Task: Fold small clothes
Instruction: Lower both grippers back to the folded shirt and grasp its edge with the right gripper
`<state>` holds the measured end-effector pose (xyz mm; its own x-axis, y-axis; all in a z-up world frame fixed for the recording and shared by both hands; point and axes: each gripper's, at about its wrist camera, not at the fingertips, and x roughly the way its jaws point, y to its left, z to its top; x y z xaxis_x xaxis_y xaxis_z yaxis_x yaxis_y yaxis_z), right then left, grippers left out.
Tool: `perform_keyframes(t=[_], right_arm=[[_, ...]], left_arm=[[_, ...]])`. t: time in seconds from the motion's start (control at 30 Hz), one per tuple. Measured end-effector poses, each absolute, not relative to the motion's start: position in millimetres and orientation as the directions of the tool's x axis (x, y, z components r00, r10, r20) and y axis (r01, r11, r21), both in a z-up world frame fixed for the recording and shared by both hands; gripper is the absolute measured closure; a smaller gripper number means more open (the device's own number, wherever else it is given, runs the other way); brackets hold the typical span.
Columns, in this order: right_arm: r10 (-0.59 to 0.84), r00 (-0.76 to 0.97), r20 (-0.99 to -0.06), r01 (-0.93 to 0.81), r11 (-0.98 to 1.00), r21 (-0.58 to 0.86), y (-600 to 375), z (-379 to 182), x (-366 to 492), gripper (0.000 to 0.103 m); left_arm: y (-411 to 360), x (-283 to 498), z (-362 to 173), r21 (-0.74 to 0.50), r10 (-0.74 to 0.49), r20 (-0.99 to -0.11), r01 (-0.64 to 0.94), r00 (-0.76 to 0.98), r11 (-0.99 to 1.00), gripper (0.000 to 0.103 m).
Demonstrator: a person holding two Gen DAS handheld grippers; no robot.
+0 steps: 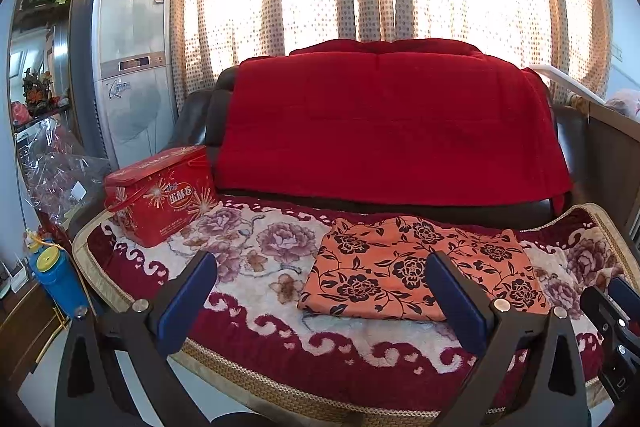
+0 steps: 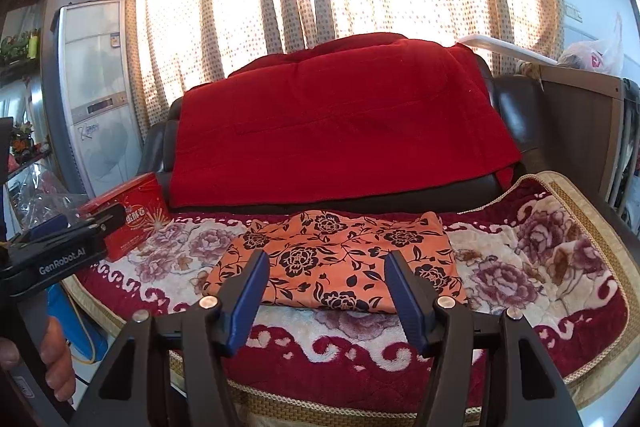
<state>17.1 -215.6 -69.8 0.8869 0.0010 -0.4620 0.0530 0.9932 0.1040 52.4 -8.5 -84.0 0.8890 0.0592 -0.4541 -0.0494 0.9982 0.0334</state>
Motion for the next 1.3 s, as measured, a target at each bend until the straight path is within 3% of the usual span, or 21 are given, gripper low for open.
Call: perform_keyframes(t=[0.27, 0.47, 0.6, 0.7, 0.9, 1.07, 1.1, 1.17, 1.2, 1.3], right_arm=[[0.004, 0.876, -0.482, 0.056, 0.992, 0.11, -220, -84, 28, 0.037], [0.072, 0.81, -0.582, 0.122, 0.95, 0.287, -265, -139, 69, 0.034], [0.156, 0.749, -0.644, 0.236, 0.845, 0.48, -317, -196, 102, 0.034], [0.221, 0.712, -0.667, 0.354, 0.707, 0.612, -358, -244, 124, 0.034], [0.262, 0.714, -0.649, 0.49, 0.475, 0.731, -405, -304, 153, 0.034], [0.172, 0.771, -0.613, 0.496, 0.441, 0.748, -415, -310, 169, 0.033], [0.145, 0.783, -0.604, 0.493, 0.447, 0.746, -416, -309, 173, 0.036], [0.102, 0.783, -0.614, 0.505, 0.473, 0.722, -417, -310, 183, 0.055], [0.082, 0.772, -0.63, 0.519, 0.49, 0.7, -418, -311, 190, 0.075], [0.039, 0.757, -0.652, 0.537, 0.531, 0.656, -414, -306, 199, 0.078]], left_arm=[[-10, 72, -103, 0.031, 0.044, -0.487, -0.034, 0.872, 0.999, 0.0], [-16, 146, -171, -0.065, -0.063, -0.677, 0.026, 0.734, 0.998, 0.0], [-32, 205, -229, -0.041, -0.047, -0.78, 0.024, 0.625, 0.999, 0.0], [-46, 238, -259, -0.02, -0.035, -0.795, 0.031, 0.605, 0.999, 0.0], [-47, 275, -302, -0.089, -0.087, -0.826, 0.024, 0.558, 0.996, 0.0], [-38, 286, -303, -0.131, -0.115, -0.831, 0.009, 0.544, 0.991, 0.0], [-36, 286, -301, -0.128, -0.112, -0.832, 0.007, 0.544, 0.992, 0.0], [-26, 287, -298, -0.139, -0.113, -0.83, -0.006, 0.547, 0.99, 0.0], [-21, 288, -297, -0.142, -0.108, -0.827, -0.019, 0.552, 0.99, 0.0], [7, 292, -292, -0.116, -0.036, -0.816, -0.102, 0.576, 0.988, 0.0]])
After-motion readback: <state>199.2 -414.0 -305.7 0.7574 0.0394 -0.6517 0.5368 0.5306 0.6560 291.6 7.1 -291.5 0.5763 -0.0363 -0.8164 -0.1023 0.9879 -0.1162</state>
